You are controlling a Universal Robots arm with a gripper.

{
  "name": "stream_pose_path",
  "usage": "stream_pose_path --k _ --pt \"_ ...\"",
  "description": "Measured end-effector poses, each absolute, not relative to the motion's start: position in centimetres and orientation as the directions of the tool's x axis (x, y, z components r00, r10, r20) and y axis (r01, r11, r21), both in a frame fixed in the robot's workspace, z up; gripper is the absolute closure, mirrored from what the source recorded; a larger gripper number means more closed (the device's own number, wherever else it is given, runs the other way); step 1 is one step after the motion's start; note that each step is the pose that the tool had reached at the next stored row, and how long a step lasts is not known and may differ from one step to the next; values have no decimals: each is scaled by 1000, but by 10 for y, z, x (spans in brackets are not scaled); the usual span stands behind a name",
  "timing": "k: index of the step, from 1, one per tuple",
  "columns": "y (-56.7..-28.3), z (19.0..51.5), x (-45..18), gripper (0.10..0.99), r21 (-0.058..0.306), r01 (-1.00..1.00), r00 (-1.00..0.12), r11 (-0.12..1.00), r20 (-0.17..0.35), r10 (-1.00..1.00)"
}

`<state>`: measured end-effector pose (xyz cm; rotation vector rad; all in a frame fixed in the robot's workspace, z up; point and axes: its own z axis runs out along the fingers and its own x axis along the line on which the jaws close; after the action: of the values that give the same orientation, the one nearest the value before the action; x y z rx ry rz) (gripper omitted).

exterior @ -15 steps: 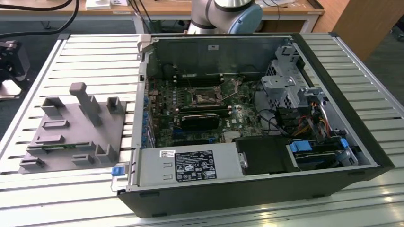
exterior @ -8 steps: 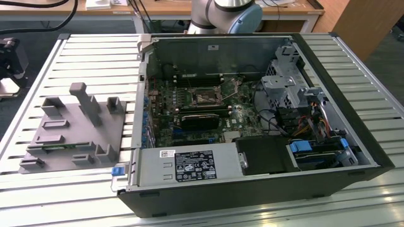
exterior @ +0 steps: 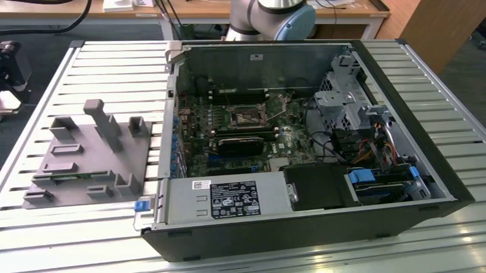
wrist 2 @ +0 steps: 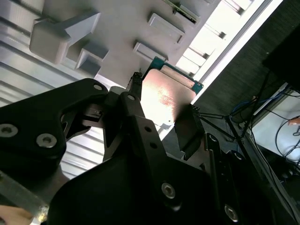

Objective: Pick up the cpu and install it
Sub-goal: 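Pick up the cpu and move it towards the insertion slot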

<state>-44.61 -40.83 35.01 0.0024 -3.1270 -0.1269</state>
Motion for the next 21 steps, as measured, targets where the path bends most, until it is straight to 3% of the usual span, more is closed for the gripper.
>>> stream_pose_path --k 21 --pt "-408 392 -446 553 81 -1 -1000 997 12 -2"
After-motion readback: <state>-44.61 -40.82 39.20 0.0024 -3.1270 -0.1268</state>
